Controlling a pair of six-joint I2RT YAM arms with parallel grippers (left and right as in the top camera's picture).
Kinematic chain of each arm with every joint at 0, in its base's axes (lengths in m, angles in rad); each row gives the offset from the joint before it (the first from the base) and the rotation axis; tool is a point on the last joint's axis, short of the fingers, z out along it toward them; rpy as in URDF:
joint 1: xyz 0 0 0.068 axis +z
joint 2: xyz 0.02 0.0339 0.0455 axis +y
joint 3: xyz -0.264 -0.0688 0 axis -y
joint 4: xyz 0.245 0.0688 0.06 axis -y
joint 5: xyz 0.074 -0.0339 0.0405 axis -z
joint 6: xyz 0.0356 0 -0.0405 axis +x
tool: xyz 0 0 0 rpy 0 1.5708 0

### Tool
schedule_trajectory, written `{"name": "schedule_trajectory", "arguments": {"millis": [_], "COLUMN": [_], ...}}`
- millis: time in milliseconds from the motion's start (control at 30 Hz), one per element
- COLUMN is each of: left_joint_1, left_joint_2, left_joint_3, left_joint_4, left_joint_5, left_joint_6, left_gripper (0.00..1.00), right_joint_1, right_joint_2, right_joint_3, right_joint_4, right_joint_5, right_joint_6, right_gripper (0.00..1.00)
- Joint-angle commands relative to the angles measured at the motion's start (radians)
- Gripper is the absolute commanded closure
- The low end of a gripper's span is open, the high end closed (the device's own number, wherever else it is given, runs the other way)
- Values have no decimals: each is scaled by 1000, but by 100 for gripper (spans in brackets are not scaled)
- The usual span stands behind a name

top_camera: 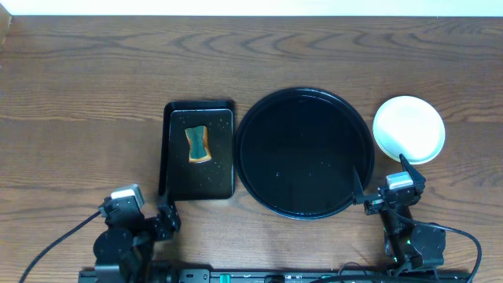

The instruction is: Clean dirty plates on tray and stack at the side

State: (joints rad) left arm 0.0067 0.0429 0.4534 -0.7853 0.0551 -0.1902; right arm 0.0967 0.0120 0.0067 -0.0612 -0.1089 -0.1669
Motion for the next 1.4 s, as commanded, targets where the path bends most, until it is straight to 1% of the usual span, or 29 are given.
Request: {"name": "schedule_trajectory", "arguments": {"millis": [0,300,400,467,600,1367], "left_joint_1": [40,41,41,41,41,41], "left_joint_2": [-39,-41,-41,-42,-42,-39], "left_joint_3": [-93,-327,-404,-449,-450,-449], "left_joint_4": [120,623,770,826,710,719], "left_joint_5": [21,20,20,19,4,5], "left_joint_6": [5,30,61,67,74,74], "left_gripper": [19,19,19,19,19,19], "right_joint_1": [11,11,11,11,11,11], "right_joint_2": [-6,-6,-6,-6,-6,-6], "right_joint_3": [-1,-1,-1,-1,-1,-1], "right_joint_4": [-3,-3,-3,-3,-3,-3], "right_joint_5": [-12,-12,-12,-12,-12,-12], "right_joint_6": [-14,-14,-14,-14,-14,-14], "right_gripper": [1,1,1,1,1,1]}}
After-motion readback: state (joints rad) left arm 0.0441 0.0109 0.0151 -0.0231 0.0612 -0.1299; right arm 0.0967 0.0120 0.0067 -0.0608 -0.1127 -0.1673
